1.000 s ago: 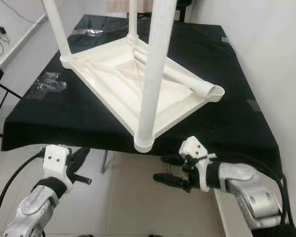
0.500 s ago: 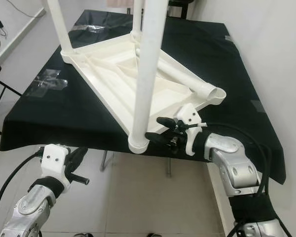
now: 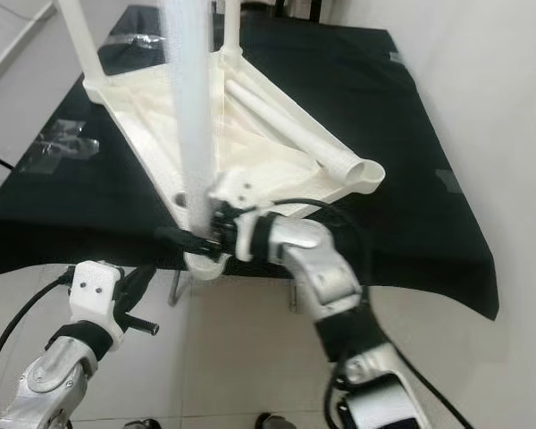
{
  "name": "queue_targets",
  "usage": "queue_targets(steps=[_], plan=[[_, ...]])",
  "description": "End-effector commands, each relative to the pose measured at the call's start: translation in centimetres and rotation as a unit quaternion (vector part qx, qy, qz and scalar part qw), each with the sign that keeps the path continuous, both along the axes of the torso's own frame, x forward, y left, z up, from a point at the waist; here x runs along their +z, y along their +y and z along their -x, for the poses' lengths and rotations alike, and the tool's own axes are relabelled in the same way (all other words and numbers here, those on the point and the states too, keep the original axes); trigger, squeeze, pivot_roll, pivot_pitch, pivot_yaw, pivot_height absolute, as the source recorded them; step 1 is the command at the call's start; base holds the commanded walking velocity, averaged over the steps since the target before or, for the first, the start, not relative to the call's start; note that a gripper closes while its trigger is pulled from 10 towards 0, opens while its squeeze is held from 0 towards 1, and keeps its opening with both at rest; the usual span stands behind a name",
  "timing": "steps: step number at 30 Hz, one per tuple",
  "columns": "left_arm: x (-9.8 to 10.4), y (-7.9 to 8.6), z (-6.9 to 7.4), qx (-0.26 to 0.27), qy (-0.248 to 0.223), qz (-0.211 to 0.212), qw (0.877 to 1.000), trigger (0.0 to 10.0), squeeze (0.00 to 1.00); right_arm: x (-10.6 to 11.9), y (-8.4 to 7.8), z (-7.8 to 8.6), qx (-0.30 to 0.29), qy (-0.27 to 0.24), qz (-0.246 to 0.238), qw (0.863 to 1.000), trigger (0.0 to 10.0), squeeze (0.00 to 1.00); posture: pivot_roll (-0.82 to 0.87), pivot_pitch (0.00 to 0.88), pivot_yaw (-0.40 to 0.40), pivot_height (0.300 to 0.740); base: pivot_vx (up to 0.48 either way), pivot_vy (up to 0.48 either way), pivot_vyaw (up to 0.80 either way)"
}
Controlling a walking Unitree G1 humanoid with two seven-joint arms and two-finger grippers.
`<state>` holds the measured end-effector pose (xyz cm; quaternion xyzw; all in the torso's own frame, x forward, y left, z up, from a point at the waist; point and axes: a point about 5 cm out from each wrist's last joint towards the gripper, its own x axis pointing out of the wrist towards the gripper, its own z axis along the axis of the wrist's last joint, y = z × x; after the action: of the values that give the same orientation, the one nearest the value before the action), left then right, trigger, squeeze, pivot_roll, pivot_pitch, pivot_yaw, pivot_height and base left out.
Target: Building children table
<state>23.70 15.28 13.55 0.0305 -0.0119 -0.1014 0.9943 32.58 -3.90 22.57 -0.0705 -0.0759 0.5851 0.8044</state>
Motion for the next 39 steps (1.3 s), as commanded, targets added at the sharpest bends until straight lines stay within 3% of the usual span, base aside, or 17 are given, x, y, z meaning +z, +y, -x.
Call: queue_targets(steps=[1,5,6,7,9,10,11,23,28,30,34,39], plan=[[-0.3,0.3,0.3,0.006,0.011,-0.013,1.0,10.0,0.0,-0.2,0.7,-0.4,-0.009,-0.005,0.008,1.0,10.0,0.0,0.11,0.237,-0.11,0.74,0.0,0.0,0.0],[-0.1,0.4,0.3,0.009,0.009,-0.015,1.0,10.0,0.0,0.4,2.2,-1.0,-0.026,-0.01,-0.003,1.0,10.0,0.0,0.12,0.24,-0.115,0.74,0.0,0.0,0.0],[0.1,0.5,0.3,0.011,0.004,-0.018,1.0,10.0,0.0,1.1,4.1,-1.4,-0.037,-0.012,-0.019,0.999,10.0,0.0,0.14,0.244,-0.128,0.74,0.0,0.0,0.0],[0.1,0.5,0.3,0.011,0.004,-0.018,1.0,10.0,0.0,1.1,4.1,-1.4,-0.037,-0.012,-0.019,0.999,10.0,0.0,0.14,0.244,-0.128,0.74,0.0,0.0,0.0],[0.5,0.7,0.3,0.016,-0.003,-0.025,1.0,10.0,0.0,2.4,6.9,-1.7,-0.051,-0.02,-0.037,0.998,10.0,0.0,0.15,0.245,-0.136,0.74,0.0,0.0,0.0],[0.5,0.7,0.3,0.016,-0.003,-0.025,1.0,10.0,0.0,2.4,6.9,-1.7,-0.051,-0.02,-0.037,0.998,10.0,0.0,0.15,0.245,-0.136,0.74,0.0,0.0,0.0],[0.8,0.9,0.3,0.022,-0.009,-0.028,0.999,10.0,0.0,3.8,8.8,-2.0,-0.077,-0.032,-0.054,0.995,10.0,0.0,0.16,0.248,-0.141,0.74,0.0,0.0,0.0],[1.4,0.8,0.3,0.022,-0.017,-0.039,0.999,10.0,0.0,6.9,11.3,-2.9,-0.183,-0.058,-0.097,0.977,10.0,0.0,0.18,0.253,-0.143,0.74,0.0,0.0,0.0],[1.6,0.7,0.2,0.019,-0.02,-0.045,0.999,10.0,0.0,6.2,11.4,-2.6,-0.156,-0.045,-0.104,0.981,10.0,0.0,0.17,0.254,-0.137,0.74,0.0,0.0,0.0],[1.7,0.8,0.1,0.019,-0.021,-0.047,0.998,10.0,0.0,4.8,10.1,-2.9,-0.128,-0.025,-0.115,0.985,10.0,0.0,0.15,0.257,-0.126,0.74,0.0,0.0,0.0],[1.8,0.8,0.0,0.018,-0.022,-0.048,0.998,10.0,0.0,4.1,8.8,-3.1,-0.115,-0.017,-0.118,0.986,10.0,0.0,0.14,0.257,-0.122,0.74,0.0,0.0,0.0],[2.2,0.3,-0.4,0.006,-0.035,-0.067,0.997,10.0,0.0,2.1,4.1,-2.4,-0.051,-0.024,-0.113,0.992,10.0,0.0,0.12,0.25,-0.107,0.74,0.0,0.0,0.0]])
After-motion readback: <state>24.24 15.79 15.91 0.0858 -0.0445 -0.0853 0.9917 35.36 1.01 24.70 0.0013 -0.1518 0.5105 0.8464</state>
